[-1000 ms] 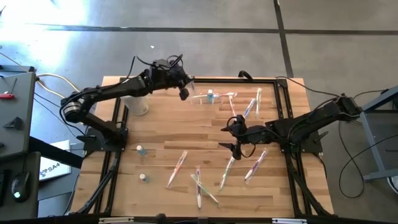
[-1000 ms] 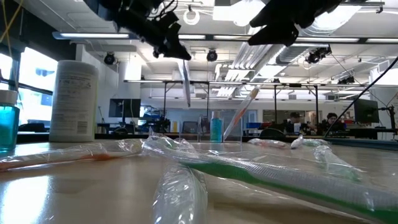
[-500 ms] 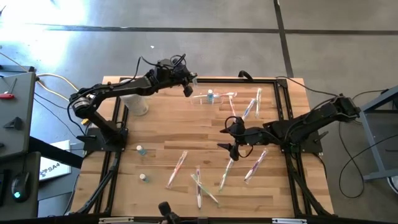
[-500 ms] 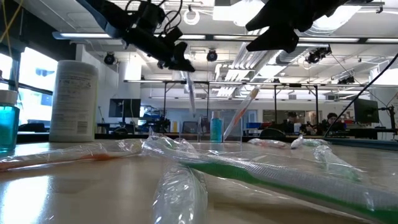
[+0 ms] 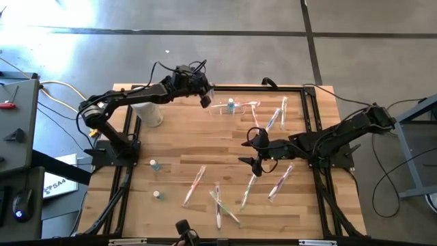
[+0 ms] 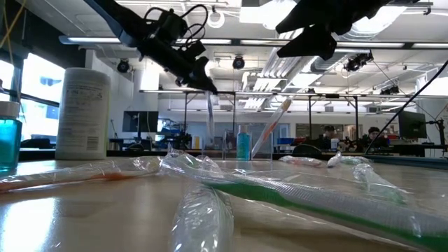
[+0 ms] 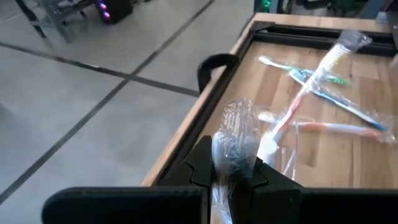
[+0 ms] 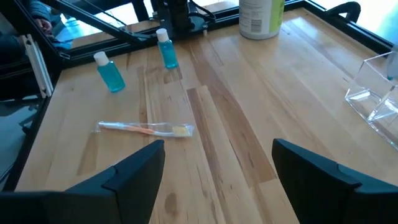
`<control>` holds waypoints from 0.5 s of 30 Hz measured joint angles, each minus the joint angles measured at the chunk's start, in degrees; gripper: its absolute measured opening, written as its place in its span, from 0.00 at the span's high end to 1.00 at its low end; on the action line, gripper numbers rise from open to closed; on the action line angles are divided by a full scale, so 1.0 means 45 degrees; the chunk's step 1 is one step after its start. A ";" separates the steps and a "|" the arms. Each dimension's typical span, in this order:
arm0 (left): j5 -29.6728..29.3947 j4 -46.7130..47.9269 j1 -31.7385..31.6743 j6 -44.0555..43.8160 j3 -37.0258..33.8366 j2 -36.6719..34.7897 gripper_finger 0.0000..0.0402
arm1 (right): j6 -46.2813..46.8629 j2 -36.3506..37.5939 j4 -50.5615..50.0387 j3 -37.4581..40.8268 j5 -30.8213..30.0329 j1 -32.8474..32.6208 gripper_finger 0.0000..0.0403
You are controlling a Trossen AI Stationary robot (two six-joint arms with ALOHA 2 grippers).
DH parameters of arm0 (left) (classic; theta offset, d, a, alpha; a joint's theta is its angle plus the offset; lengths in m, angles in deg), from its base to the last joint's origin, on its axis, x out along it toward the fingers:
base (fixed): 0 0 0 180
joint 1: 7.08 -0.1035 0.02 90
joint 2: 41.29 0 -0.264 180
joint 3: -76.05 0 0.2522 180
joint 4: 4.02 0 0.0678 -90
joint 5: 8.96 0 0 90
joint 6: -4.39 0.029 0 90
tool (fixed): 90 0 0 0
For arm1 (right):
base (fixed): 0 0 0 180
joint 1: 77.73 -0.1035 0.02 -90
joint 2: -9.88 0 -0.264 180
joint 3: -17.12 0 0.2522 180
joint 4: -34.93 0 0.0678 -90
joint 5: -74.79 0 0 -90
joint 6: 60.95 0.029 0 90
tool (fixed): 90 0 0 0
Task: Pick & Place toothbrushing station
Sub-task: Put the bottom blue toothbrush into the transparent organizer
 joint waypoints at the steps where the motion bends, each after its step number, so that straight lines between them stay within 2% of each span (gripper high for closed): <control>1: 0.0013 0.0000 -0.0005 0.0005 0.0000 0.0085 0.97 | 0.0002 0.0000 0.0003 0.0000 -0.0005 0.0000 0.28; 15: 0.0047 0.0089 -0.0005 0.0039 0.0000 0.0682 0.97 | 0.0228 0.0000 0.0017 0.0000 -0.0005 0.0000 0.28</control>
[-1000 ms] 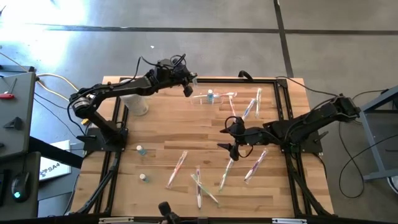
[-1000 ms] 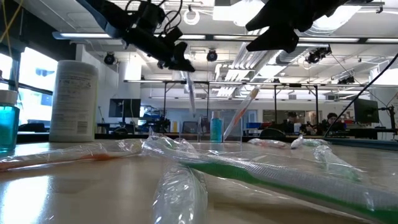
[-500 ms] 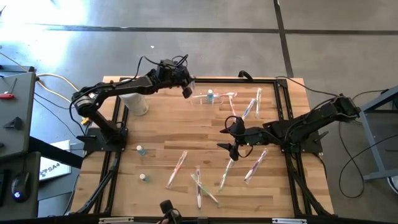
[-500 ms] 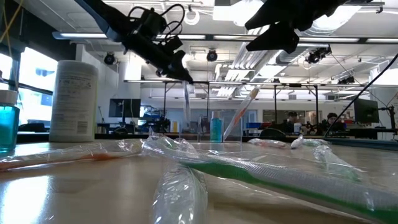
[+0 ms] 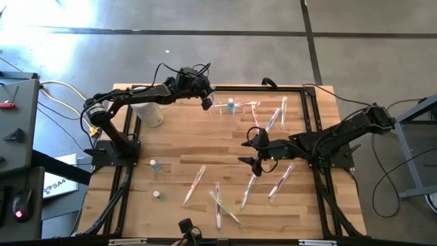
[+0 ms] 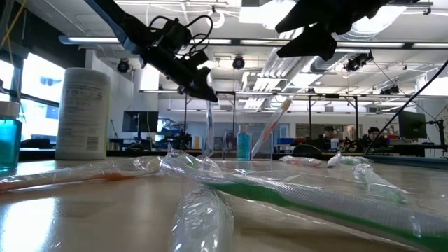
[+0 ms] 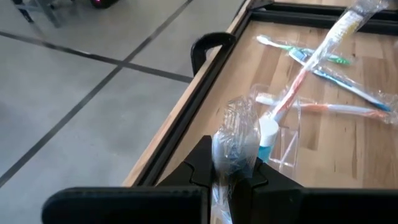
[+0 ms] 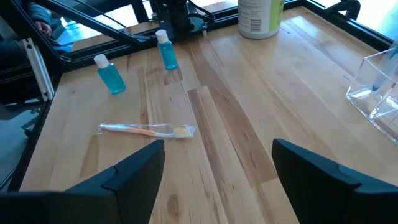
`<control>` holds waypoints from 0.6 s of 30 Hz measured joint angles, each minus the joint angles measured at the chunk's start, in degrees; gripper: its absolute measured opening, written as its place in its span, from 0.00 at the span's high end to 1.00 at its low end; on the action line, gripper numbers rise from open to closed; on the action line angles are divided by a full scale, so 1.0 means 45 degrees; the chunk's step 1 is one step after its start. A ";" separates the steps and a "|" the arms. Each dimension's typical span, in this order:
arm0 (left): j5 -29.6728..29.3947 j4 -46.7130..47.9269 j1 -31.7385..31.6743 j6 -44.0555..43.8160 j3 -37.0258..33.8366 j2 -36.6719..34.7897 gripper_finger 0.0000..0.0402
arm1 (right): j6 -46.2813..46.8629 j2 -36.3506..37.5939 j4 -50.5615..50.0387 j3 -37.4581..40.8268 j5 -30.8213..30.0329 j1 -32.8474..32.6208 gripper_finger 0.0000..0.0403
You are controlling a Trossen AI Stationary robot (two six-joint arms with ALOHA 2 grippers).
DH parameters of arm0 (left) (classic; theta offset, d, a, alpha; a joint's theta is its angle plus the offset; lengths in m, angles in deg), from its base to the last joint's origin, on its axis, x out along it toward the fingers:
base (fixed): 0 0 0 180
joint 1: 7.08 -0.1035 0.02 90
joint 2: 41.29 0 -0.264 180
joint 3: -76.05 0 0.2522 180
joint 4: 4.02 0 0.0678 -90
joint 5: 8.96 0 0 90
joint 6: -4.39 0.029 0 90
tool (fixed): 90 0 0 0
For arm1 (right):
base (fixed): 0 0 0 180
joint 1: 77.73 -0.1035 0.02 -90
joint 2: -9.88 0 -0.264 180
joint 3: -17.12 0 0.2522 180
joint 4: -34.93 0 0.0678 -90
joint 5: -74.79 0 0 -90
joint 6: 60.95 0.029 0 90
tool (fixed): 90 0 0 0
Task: Pick & Place toothbrushing station
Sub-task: Put the bottom blue toothbrush into the transparent organizer
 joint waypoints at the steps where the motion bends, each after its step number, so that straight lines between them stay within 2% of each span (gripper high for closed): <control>1: -0.0002 0.0071 0.0000 -0.0002 0.0000 -0.0005 0.96 | 0.0000 0.0000 0.0000 0.0000 0.0000 0.0000 0.28; 6: -0.0005 0.0368 0.0000 -0.0005 0.0005 0.0000 0.93 | -0.0024 0.0000 0.0000 0.0000 0.0000 0.0000 0.28; 18: -0.0010 0.0604 0.0001 -0.0050 0.0005 0.0000 0.94 | -0.0043 0.0005 -0.0019 0.0000 0.0000 0.0000 0.28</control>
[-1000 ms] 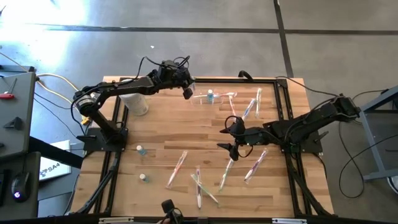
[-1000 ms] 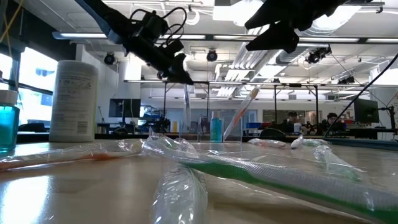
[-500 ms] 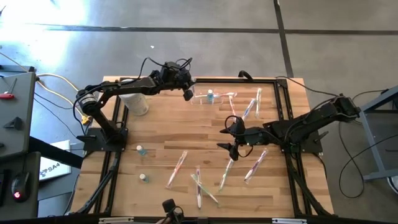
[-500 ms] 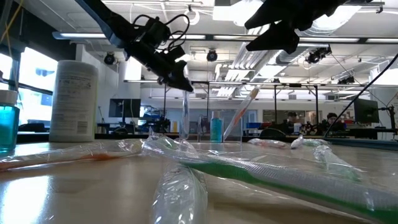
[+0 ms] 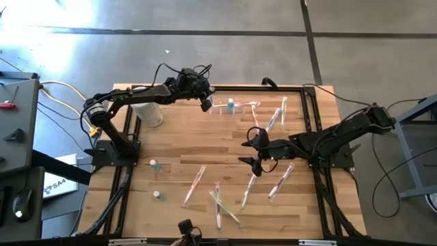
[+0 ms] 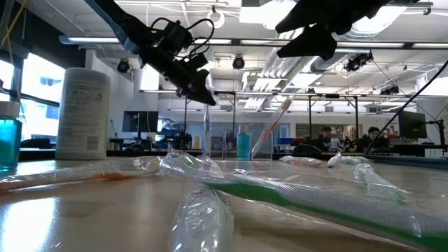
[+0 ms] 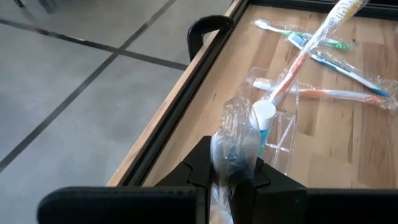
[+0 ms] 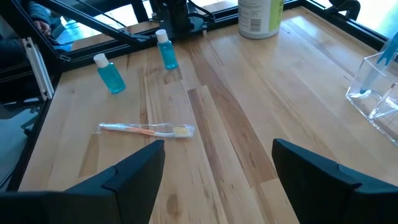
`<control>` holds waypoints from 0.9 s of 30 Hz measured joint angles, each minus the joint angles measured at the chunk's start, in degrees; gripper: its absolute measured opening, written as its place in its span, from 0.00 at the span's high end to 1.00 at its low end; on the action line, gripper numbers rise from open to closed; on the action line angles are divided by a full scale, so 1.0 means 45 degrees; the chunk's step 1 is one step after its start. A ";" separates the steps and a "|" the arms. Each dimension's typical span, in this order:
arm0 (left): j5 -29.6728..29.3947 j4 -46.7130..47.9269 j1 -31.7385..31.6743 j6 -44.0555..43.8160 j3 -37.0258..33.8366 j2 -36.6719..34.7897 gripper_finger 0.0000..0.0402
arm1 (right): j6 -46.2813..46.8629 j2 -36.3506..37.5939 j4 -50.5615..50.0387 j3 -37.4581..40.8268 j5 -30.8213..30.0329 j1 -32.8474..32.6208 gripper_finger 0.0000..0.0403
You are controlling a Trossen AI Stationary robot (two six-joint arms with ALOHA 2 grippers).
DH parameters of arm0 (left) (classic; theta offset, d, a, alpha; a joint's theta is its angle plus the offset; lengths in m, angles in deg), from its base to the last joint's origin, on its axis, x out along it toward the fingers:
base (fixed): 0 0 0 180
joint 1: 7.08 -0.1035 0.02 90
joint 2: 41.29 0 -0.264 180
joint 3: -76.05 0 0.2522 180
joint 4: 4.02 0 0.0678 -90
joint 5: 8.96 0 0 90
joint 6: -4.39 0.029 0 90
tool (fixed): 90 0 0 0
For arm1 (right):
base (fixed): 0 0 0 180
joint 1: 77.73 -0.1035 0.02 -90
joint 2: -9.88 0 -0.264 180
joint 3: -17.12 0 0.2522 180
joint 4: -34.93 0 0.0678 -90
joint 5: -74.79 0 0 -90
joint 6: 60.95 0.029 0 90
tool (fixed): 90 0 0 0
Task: Pick & Place toothbrushing station
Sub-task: Put the bottom blue toothbrush into the transparent organizer
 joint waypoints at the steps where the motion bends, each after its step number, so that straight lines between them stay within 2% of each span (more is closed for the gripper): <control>1: 0.0000 -0.0022 0.0000 0.0011 0.0000 -0.0002 0.94 | -0.0001 0.0000 -0.0005 0.0000 0.0000 0.0000 0.28; 21: -0.0019 0.0371 0.0003 -0.0625 0.0015 -0.0001 0.94 | -0.0010 0.0000 -0.0019 0.0000 0.0000 0.0000 0.28; 27: -0.0019 0.0468 0.0003 -0.0630 0.0015 -0.0002 0.83 | -0.0015 0.0000 -0.0019 0.0000 0.0000 0.0000 0.28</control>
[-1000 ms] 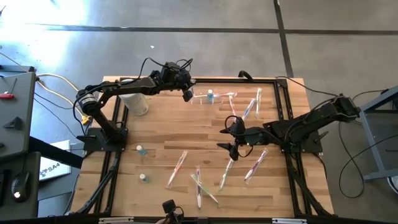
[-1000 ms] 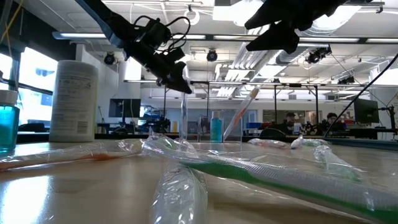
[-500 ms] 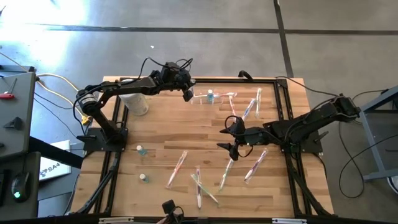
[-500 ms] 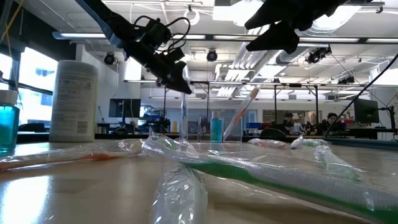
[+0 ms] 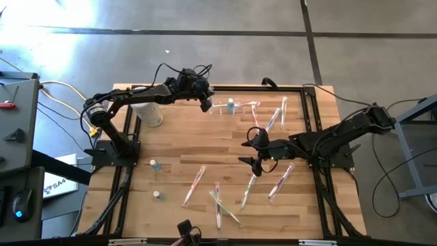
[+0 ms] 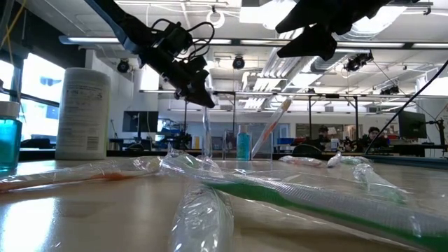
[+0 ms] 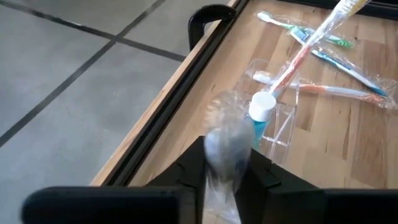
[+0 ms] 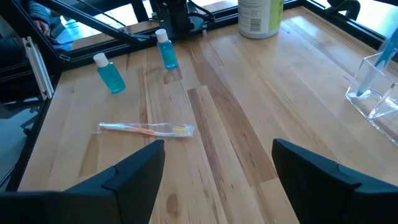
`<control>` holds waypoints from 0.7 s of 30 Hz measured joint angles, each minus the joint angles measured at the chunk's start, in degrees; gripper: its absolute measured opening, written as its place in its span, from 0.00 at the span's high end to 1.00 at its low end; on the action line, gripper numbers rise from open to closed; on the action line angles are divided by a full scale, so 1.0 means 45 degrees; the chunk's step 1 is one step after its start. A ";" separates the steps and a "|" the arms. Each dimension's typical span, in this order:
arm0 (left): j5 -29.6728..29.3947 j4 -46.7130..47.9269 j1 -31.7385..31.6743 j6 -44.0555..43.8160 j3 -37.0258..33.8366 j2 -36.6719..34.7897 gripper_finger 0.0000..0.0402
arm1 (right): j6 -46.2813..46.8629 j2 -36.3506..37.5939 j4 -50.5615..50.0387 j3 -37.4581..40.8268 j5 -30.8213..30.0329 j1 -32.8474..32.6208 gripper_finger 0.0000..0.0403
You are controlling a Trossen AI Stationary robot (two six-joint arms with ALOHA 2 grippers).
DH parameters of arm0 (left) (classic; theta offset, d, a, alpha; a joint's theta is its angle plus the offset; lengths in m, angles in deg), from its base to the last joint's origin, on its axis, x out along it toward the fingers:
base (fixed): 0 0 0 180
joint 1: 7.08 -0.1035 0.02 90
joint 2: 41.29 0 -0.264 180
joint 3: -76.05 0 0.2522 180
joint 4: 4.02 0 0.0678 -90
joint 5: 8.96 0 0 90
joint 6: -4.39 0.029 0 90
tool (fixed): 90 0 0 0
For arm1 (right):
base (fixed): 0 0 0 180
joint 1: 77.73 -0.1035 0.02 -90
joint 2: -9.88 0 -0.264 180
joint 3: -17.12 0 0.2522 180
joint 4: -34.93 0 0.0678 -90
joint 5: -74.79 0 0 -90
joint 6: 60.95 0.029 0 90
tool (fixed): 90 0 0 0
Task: Pick & Place toothbrushing station
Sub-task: Put the bottom blue toothbrush into the transparent organizer
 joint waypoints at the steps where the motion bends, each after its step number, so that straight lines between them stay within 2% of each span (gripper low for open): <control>1: 0.0000 0.0000 0.0000 0.0000 0.0000 -0.0003 0.81 | -0.0002 0.0000 -0.0005 0.0000 0.0000 0.0000 0.28; 8: 0.0000 -0.0077 0.0000 0.0000 0.0000 0.0000 0.70 | -0.0024 0.0000 -0.0140 0.0000 0.0000 0.0000 0.28; 21: 0.0015 -0.1243 0.0005 0.0001 -0.0005 -0.0086 0.69 | -0.0442 0.0001 -0.0432 -0.0005 0.0000 0.0000 0.28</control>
